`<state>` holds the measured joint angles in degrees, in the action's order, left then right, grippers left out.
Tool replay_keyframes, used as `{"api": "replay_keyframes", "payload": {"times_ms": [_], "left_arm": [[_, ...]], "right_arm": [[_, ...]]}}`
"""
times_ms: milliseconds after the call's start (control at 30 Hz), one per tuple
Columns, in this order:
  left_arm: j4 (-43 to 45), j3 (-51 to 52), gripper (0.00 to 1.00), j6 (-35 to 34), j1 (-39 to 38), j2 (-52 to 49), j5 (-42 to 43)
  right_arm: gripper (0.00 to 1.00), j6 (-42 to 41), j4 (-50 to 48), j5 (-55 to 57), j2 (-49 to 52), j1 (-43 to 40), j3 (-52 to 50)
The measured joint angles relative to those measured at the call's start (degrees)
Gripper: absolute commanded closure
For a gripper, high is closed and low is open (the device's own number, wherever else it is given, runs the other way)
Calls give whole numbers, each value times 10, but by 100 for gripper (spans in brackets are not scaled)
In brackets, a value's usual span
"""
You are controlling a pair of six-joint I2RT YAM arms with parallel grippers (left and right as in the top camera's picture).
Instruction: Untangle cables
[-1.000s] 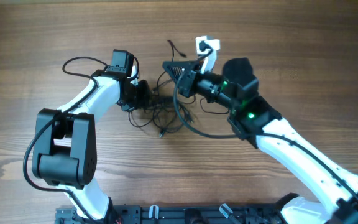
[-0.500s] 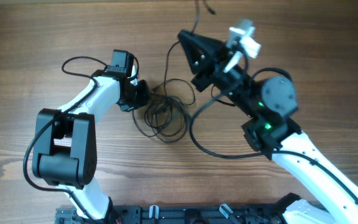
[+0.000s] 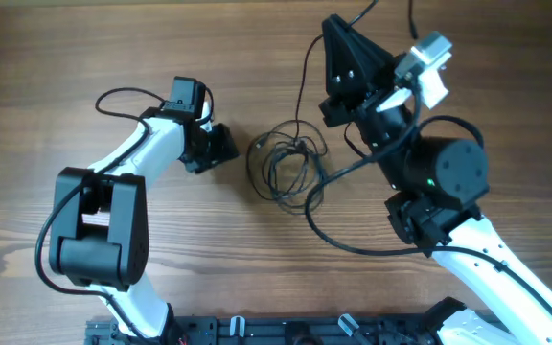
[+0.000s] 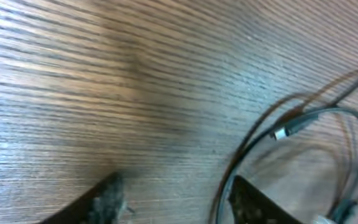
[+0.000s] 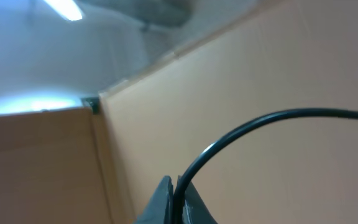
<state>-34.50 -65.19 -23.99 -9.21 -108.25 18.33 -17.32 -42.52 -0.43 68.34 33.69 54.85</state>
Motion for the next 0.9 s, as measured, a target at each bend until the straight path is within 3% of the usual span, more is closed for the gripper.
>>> {"api": "replay_keyframes", "payload": {"times_ms": [200, 367, 567, 667, 700, 900], "left_arm": [[-16, -2, 37, 25, 21, 0, 172], [-82, -4, 44, 61, -14, -2, 211], [-92, -4, 57, 76, -76, -6, 210], [-80, -4, 91, 53, -103, -14, 159], [-70, -4, 96, 45, -108, -18, 144], [-14, -7, 96, 11, -114, -41, 74]], "right_arm": [[95, 12, 27, 26, 0, -5, 0], [95, 12, 43, 32, 0, -20, 0], [96, 12, 49, 33, 0, -21, 0], [96, 12, 50, 33, 0, -21, 0], [96, 12, 50, 33, 0, -21, 0], [96, 12, -8, 35, 0, -21, 0]]}}
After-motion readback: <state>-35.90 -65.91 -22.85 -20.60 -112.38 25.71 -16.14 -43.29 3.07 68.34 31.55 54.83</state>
